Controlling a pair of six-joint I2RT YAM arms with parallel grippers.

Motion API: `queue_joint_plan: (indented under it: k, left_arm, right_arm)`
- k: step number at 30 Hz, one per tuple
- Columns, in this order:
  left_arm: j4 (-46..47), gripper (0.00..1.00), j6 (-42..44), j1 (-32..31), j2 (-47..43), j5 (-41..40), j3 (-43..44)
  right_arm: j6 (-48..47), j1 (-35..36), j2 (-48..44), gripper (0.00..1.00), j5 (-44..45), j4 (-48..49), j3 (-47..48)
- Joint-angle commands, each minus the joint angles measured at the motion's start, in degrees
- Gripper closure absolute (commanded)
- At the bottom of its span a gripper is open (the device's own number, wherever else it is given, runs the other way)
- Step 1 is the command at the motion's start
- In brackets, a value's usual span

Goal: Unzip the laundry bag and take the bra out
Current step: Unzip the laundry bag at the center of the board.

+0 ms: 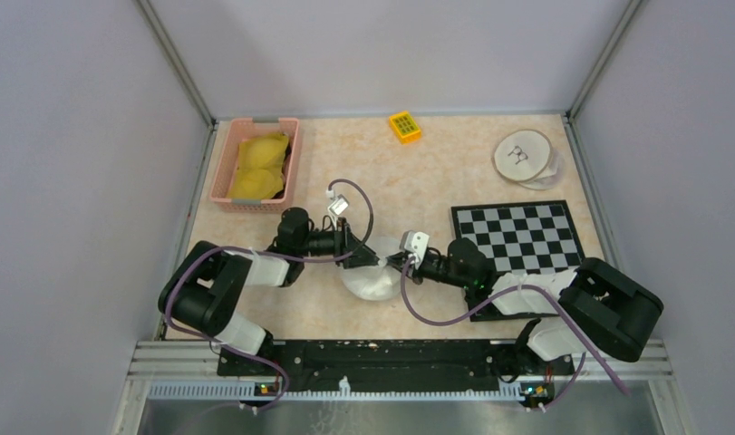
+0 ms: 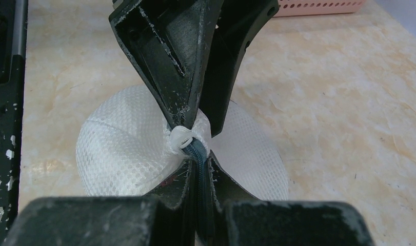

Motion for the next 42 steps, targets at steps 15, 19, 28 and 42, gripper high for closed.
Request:
queue_joint_plan:
  k: [15,19,28,42]
  left_arm:
    - [-5.75,0.97,8.91,0.23,-4.18,4.37,3.75]
    - [-12.71,1.0,15.56,1.32,-3.54,5.53,5.26]
    - [-21.03,1.0,23.57,3.77,-0.13,11.37,10.09]
    - [-26.02,1.0,26.58,5.89,4.05,16.12,15.0]
  right_arm:
    - [-0.78,-0.22,-0.43,0.96,-4.51,-11.54,7.09]
    - [-3.12,-0.94,-1.85,0.61,-5.55,-15.82,9.04]
    - [-8.85,-3.69,-10.49,0.31,-11.37,-48.16,19.86]
    - [-9.32,-11.75,-12.29,0.28,-16.24,-77.04,31.9]
